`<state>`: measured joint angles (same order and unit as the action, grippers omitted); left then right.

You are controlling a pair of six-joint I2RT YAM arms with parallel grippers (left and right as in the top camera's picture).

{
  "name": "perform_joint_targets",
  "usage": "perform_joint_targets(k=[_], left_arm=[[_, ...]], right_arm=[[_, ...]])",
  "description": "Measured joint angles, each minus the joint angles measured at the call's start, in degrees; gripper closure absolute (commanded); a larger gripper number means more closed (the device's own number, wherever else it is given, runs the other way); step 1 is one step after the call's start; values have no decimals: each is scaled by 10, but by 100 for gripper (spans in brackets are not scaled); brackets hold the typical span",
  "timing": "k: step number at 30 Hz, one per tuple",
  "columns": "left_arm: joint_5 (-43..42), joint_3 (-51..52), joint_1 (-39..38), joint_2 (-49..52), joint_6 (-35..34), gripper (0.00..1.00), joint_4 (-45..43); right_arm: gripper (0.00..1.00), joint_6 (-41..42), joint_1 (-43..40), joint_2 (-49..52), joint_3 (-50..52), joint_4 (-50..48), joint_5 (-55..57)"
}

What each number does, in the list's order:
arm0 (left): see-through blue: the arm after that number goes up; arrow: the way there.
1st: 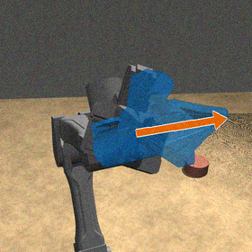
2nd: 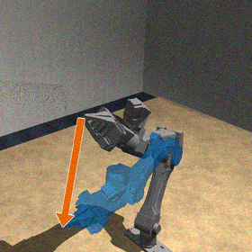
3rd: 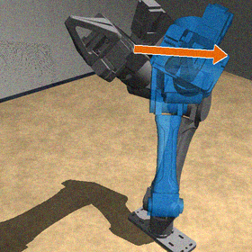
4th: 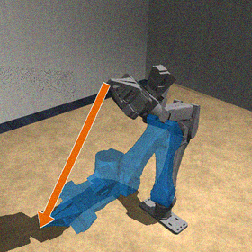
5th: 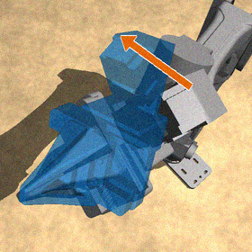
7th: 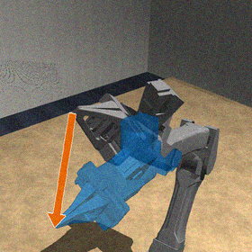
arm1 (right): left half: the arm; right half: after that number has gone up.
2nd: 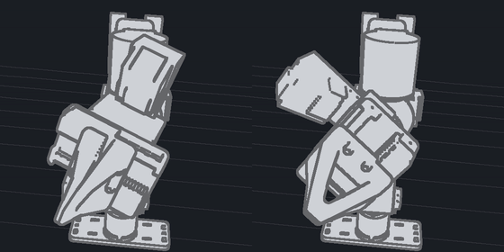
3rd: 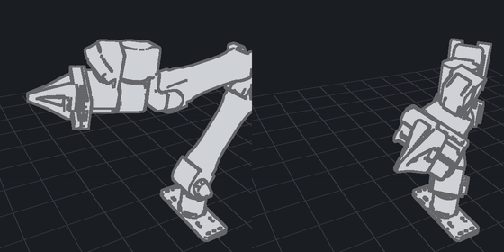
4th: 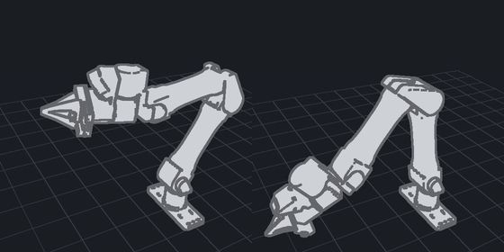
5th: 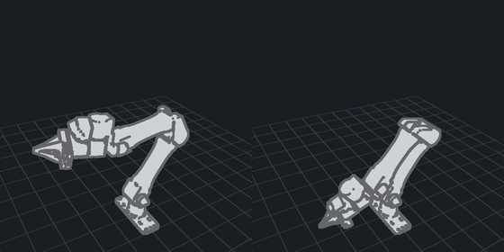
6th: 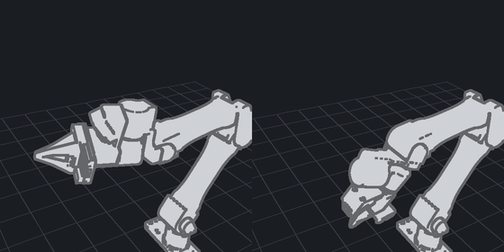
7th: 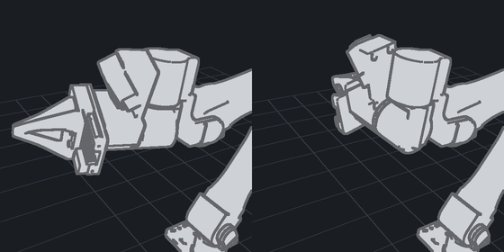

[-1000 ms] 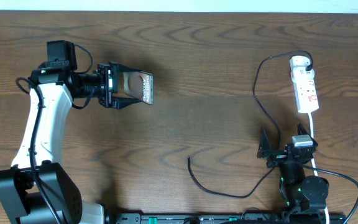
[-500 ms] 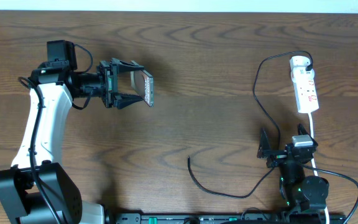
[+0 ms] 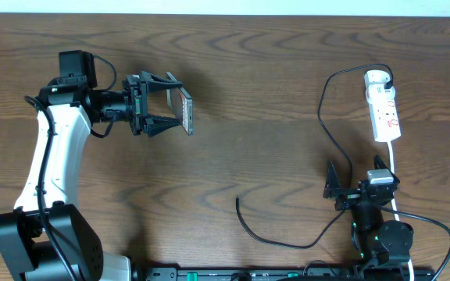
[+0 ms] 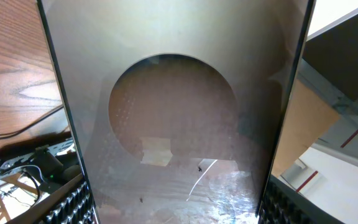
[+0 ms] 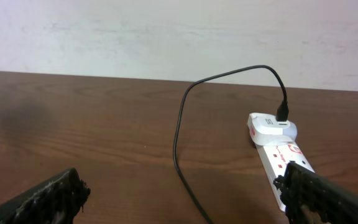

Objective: Plug charger to phone and switch on socket
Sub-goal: 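Lift the phone with the left gripper and tilt it upright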

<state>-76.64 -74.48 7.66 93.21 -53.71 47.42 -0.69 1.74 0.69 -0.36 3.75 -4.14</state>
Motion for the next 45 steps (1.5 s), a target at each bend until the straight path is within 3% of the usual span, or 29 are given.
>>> perform_joint_targets(k=[34,38,45], left_arm=[[-23,0,0,0,-58,93,-1],[28,0,0,0,-58,93,-1],[211,1,0,0,-58,93,1]], right_arm=[[1,0,0,0,0,0,0],[1,0,0,0,0,0,0],[1,0,0,0,0,0,0]])
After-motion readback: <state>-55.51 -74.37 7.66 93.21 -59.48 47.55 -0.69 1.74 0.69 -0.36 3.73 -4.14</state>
